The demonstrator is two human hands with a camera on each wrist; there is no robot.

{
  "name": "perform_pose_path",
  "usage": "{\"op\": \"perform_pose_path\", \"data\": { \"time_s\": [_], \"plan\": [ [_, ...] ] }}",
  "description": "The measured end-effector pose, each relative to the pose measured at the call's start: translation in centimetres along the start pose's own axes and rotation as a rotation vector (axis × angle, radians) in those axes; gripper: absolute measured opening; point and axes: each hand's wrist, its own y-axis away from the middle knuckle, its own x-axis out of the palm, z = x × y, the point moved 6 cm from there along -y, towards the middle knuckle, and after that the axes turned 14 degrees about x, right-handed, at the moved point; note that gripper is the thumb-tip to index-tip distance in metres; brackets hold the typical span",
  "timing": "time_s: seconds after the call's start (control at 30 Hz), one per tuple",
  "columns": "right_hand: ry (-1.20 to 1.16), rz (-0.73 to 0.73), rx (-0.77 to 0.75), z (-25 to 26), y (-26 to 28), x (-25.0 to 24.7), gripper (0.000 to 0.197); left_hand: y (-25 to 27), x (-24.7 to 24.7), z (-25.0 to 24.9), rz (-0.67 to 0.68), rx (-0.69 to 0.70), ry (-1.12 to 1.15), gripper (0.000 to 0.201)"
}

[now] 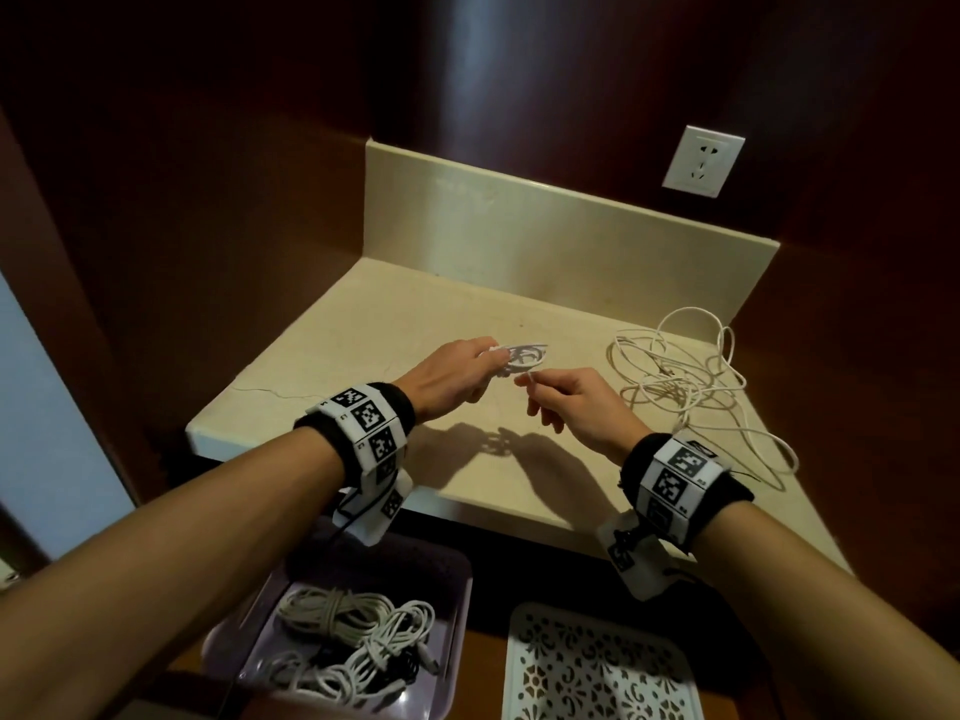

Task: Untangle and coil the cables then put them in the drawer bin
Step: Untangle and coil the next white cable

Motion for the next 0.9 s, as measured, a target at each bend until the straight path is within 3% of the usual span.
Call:
{"op": "perform_pose_path", "data": {
  "time_s": [0.27, 0.43, 0.63, 0.77, 0.9],
  "plan": [
    [0.159, 0.073, -0.004, 1.6, 0.7, 1.9, 0.031, -0.3, 0.2, 0.5, -0.007, 0.011, -0.405, 0.029],
    [-0.125, 0.020, 0.035, 1.7, 0.4, 0.9, 0.009, -0.5, -0.1, 1.0, 0.036, 0.036, -0.538, 0.035],
    [-0.414, -0.003, 0.040, 1.7, 0.1, -0.5, 0.010, -0.7, 0.2, 1.3, 0.075, 0.014, -0.572, 0.032],
    [-0.458, 0.043, 0.010, 1.7, 0.4, -0.6, 0.012, -0.7, 0.3, 1.4, 0.102, 0.015, -0.566, 0.032],
    [-0.437, -0.022, 0.004, 1.6, 0.1, -1.0, 0.008, -0.7, 0.4, 0.9, 0.117, 0.030, -0.521, 0.031]
  ]
}}
